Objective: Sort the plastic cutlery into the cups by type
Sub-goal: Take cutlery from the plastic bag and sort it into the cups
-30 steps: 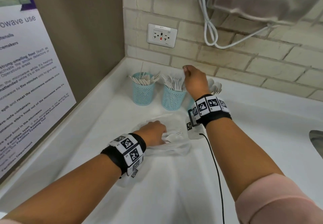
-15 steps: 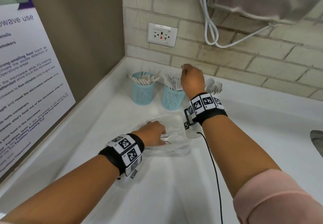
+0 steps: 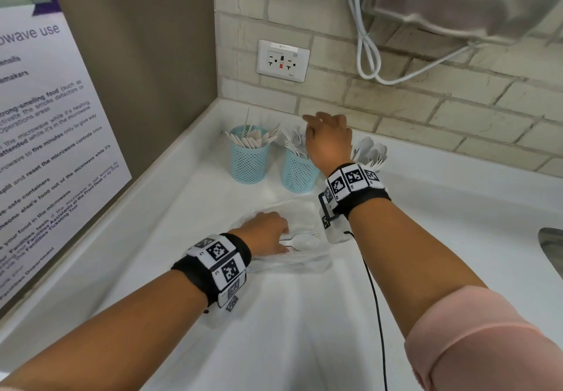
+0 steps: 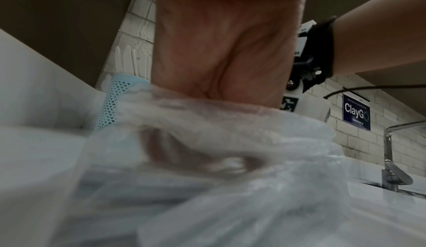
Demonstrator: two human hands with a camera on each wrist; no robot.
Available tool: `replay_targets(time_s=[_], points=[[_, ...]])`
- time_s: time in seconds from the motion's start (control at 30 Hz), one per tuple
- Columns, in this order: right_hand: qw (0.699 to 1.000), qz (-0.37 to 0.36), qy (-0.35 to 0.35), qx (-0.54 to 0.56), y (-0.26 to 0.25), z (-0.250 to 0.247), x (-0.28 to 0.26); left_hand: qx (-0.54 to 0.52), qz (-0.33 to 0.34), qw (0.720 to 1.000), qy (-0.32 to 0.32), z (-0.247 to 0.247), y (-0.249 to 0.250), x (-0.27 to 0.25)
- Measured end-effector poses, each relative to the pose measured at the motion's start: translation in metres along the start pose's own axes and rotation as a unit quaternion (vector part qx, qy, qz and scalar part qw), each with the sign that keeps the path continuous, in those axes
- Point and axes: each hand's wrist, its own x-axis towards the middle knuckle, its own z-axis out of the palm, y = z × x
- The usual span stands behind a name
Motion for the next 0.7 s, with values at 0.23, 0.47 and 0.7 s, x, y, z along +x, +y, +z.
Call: replay_targets(time_s=[0.23,0.47,0.7], points=[[0.988,-0.007,-0.152,-0.008,-0.001,-0.002,-0.002,-0.009,-0.011,1.000,-0.005,-0.001,-0.003,0.001],[0.965,0.049,-0.120,0.227,-0.005,-0.051,-0.021,0.020,-0.011,0.999,-0.034,-0.005,-0.006,-0.002],[0.897,-0.030,-0.441,-0.018,-0.005,-0.062,-0.062,0.043,-0.010,0.997,-0.063,-0.007,-0.002,-0.001]])
